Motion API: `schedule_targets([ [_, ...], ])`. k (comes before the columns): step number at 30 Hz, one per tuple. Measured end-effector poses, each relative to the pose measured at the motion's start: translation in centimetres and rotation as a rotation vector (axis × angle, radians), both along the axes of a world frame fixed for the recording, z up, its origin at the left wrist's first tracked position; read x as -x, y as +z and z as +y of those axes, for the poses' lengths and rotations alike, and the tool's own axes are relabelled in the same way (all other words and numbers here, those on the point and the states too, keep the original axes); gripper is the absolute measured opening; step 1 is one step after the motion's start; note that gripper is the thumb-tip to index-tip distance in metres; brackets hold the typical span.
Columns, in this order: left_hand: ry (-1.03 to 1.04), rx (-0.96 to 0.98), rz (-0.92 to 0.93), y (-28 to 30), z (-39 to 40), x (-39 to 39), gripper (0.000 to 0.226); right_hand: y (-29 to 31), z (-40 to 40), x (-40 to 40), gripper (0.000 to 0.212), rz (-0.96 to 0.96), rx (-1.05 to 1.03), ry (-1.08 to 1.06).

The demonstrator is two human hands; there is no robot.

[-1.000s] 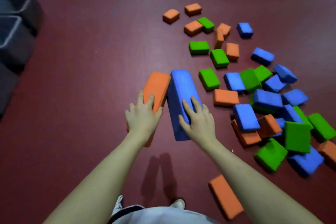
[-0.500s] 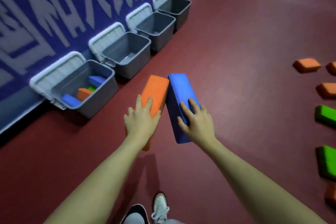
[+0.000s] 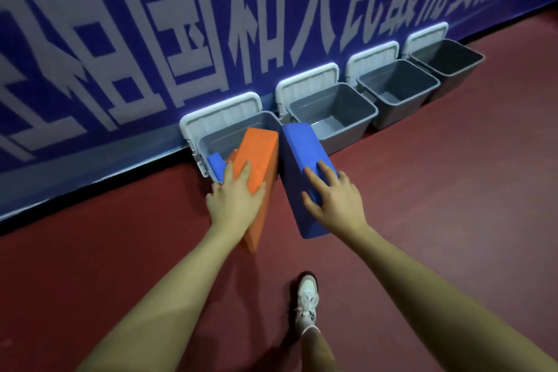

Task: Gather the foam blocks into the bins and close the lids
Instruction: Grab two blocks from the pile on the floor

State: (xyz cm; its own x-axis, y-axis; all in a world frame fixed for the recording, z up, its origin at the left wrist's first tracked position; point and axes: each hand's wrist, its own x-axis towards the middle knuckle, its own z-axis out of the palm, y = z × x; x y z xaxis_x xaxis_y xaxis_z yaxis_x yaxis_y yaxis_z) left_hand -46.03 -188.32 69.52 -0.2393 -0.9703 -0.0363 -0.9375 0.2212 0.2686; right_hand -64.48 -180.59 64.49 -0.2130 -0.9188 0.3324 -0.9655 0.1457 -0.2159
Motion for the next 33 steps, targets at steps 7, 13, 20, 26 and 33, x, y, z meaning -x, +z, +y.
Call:
schedule_targets([
  [7, 0.152, 0.013, 0.029, 0.9, -13.6, 4.2, 0.06, 1.3, -16.0, 5.2, 0.051, 0.041, 0.0, 0.147],
  [13, 0.273, 0.009, 0.032, 1.3, -23.5, 5.5, 0.062, 2.0, -27.7, 9.0, 0.052, 0.061, 0.004, 0.25],
  [20, 0.33, -0.068, 0.008, -1.6, -34.2, 6.1, 0.062, -0.7, -38.9, 11.1, 0.053, 0.03, -0.092, 0.281],
  [26, 0.296, -0.128, -0.001, -6.0, -44.7, 6.4, 0.061, -4.3, -49.1, 9.9, 0.052, 0.017, -0.192, 0.275],
  [33, 0.215, -0.229, -0.083, -11.1, -54.1, 7.3, 0.061, -8.9, -58.5, 8.5, 0.052, 0.008, -0.28, 0.269],
])
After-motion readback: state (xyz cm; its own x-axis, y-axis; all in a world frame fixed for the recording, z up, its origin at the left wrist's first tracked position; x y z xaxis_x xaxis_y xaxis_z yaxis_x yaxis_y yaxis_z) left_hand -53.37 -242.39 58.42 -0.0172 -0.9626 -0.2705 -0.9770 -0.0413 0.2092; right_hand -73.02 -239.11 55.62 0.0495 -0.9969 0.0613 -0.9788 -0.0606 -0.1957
